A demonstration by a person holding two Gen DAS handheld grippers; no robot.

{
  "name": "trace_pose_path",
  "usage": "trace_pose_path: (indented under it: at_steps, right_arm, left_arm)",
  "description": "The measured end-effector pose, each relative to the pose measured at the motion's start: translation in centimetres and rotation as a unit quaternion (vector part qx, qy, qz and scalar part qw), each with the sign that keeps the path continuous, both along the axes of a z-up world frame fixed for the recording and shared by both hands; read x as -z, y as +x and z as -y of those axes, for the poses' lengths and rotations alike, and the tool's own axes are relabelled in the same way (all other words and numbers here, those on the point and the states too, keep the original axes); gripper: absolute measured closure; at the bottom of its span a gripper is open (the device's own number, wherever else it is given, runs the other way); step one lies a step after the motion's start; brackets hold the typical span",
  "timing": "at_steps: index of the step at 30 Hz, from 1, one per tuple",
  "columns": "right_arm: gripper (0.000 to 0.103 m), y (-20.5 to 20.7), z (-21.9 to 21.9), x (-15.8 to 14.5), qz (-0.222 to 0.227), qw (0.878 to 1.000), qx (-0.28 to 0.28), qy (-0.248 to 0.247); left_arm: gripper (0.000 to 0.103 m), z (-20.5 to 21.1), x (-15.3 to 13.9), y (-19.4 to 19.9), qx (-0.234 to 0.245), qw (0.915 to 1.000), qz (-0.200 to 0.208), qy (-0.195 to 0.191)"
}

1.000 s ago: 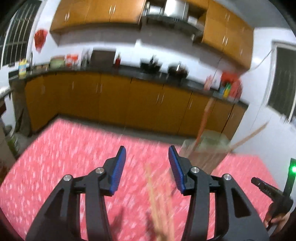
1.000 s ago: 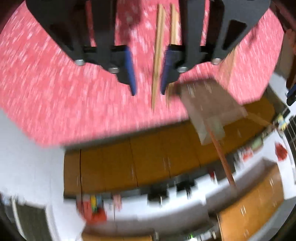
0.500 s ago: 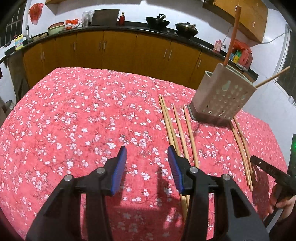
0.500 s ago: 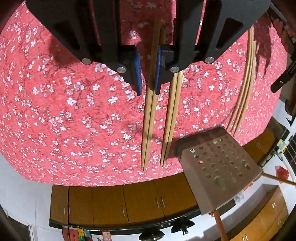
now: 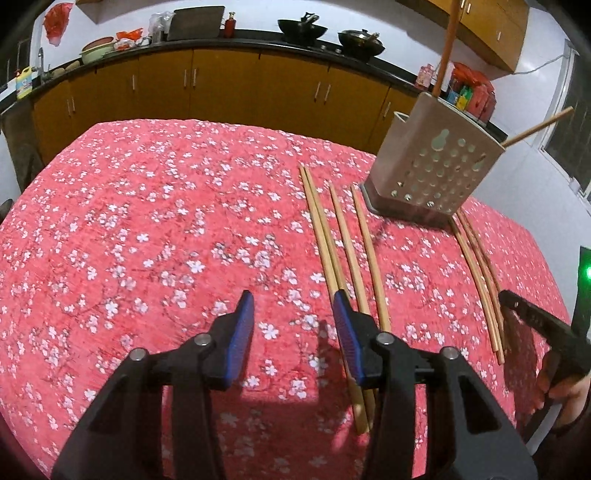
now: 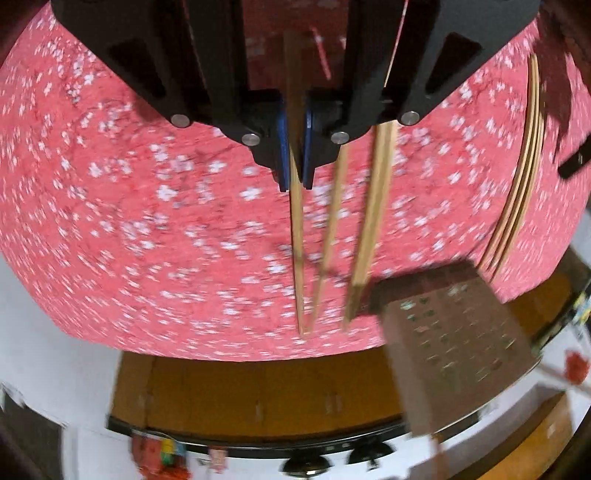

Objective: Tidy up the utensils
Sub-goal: 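Close the left tool on another chopstick while the right tool grasps a chopstick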

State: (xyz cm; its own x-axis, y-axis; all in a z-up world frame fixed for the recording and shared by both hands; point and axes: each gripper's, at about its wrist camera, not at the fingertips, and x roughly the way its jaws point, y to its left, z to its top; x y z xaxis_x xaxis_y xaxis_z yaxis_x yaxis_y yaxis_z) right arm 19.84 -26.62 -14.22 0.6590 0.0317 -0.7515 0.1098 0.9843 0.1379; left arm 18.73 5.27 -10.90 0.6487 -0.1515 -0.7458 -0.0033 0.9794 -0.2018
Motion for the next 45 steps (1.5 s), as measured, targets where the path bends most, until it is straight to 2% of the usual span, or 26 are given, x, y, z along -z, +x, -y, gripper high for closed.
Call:
trace_pose_path:
  at_steps: [7, 13, 20, 23, 25, 31, 35, 40, 45]
  right_arm:
    - [0.095, -0.5, 0.5, 0.1, 0.003, 1.0, 0.002, -0.003]
    - [0.095, -0.7, 0.8, 0.0, 0.004, 1.0, 0.0, -0.003]
    - [0.095, -1.1, 0.5, 0.0, 0.005, 1.0, -0.003, -0.005]
    - [0.095, -1.3, 0.2, 0.0, 0.008, 1.0, -0.01, -0.004]
    - [0.095, -1.5, 0.1, 0.0, 0.01, 1.0, -0.012, -0.005]
    - [0.095, -1.8, -0.1, 0.1, 0.015, 1.0, -0.018, -0.012]
    - [0.095, -1.7, 0.0, 0.1, 0.016, 1.0, -0.018, -0.012]
    - [0.095, -1.8, -0.1, 0.1, 0.016, 1.0, -0.019, -0.013]
    - [0.095, -1.7, 0.0, 0.1, 0.016, 1.0, -0.019, -0.01]
  left_arm:
    - [0.079, 1.7, 1.3, 0.2, 0.038, 0.9991, -0.02, 0.003]
    - [0.08, 2.8, 1.8, 0.2, 0.054, 0.9982, -0.024, 0.012]
    - [0.082, 3.9, 2.0, 0.6, 0.057, 0.9972, -0.022, 0.044]
    - [0.086, 4.3, 2.1, 1.0, 0.051, 0.9968, -0.02, 0.057]
    - [0.093, 4.2, 2.1, 1.4, 0.046, 0.9968, -0.019, 0.062]
    - [0.094, 2.2, 2.1, 3.2, 0.019, 0.9975, -0.021, 0.065]
    - [0.094, 0.3, 2.2, 3.5, 0.003, 0.9986, -0.017, 0.049]
    - [0.094, 0.4, 2.2, 3.1, 0.003, 0.9984, -0.009, 0.055]
    - [0.093, 0.5, 2.2, 3.2, 0.003, 0.999, -0.009, 0.044]
